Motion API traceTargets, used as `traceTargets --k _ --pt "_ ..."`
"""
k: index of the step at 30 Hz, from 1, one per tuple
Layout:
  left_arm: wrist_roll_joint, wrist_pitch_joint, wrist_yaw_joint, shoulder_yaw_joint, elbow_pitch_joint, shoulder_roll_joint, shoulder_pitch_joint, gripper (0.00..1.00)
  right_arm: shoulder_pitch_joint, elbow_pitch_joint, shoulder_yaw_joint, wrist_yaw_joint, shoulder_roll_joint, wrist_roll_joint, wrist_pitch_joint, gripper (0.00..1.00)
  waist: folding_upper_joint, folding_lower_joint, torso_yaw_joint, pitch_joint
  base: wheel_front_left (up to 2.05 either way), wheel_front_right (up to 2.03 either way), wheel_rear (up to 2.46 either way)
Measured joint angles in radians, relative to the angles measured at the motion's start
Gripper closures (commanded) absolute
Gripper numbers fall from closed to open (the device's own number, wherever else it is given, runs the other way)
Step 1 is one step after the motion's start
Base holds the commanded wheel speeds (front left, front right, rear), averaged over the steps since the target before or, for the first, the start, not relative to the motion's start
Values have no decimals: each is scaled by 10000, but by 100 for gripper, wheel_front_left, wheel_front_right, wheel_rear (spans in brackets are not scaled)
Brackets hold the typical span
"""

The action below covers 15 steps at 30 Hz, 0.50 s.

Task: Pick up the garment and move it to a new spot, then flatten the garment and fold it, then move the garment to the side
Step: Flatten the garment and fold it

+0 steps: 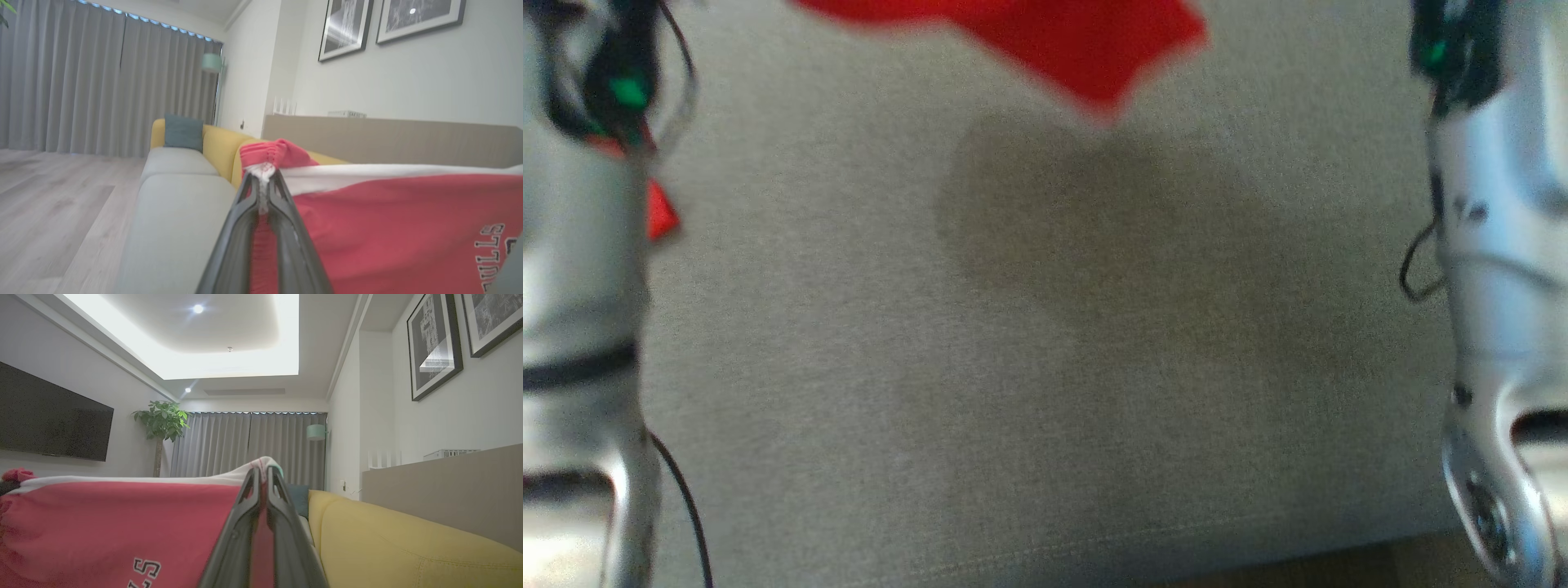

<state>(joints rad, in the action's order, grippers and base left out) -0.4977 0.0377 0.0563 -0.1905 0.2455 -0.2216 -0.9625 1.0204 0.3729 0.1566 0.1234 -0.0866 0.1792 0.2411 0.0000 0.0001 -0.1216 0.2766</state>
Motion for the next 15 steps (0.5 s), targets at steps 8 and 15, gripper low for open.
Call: traceTargets --k 8,15 --pt "35 -1264 127 221 2130 351 -2117 100 837 267 50 4 140 180 157 100 0 1 -479 1337 0 0 0" --pt "-355 -1795 474 61 3847 579 -374 100 -1264 441 564 8 180 579 153 100 -1 3 -641 2157 0 0 0"
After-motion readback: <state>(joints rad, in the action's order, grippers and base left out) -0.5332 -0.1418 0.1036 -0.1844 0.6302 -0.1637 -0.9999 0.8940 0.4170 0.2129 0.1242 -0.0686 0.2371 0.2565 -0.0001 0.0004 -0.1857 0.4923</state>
